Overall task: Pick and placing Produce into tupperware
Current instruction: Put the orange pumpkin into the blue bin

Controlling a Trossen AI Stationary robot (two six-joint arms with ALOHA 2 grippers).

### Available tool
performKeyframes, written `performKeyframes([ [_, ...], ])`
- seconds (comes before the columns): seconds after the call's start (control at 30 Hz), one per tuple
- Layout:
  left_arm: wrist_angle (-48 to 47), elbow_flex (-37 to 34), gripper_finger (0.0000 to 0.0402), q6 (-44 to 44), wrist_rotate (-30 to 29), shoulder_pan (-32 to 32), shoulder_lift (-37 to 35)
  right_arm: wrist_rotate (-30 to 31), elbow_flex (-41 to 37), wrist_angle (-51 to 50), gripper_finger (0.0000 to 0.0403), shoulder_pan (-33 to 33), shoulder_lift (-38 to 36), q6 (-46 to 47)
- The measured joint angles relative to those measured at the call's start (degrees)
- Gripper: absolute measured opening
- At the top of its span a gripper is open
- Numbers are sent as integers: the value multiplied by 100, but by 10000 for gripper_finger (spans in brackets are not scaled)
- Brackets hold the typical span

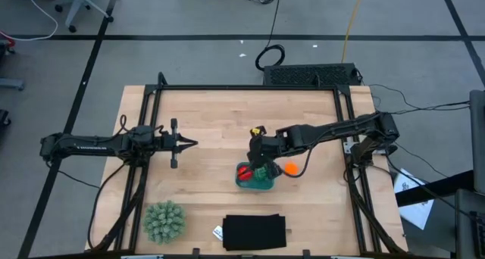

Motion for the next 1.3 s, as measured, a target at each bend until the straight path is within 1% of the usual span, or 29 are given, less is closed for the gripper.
performKeyframes([
  [0.17,0,0,21,0,0,-1,-1,1,0,-27,0,-206,-261,279],
  [0.33,0,0,21,0,0,0,0,-4,-6,-151,0,-217,-415,238],
  [0.43,0,0,21,13,-16,-1,0,-150,-109,93,0,-230,-591,327],
  [0.5,2,0,21,164,-181,-2,-2,-265,-296,327,0,-248,-748,344],
  [0.6,2,0,21,206,-389,0,-38,-305,-681,754,0,-284,-1063,513],
  [0.73,60,0,21,166,-708,-2,-152,-322,-1346,1308,0,-349,-1673,755],
  [0.8,110,0,21,170,-801,-2,-222,-504,-1754,1723,0,-410,-2023,938],
  [0.9,262,0,21,164,-878,-2,-306,-645,-2445,2602,0,-477,-2567,1245],
  [0.97,303,0,21,150,-899,-2,-332,-734,-2883,2998,0,-515,-2877,1321],
  [1.17,368,0,21,123,-951,-1,-365,-735,-4011,4071,0,-676,-3725,1689],
  [1.3,372,0,21,118,-970,-2,-367,-746,-4373,4211,0,-808,-4069,1820],
])
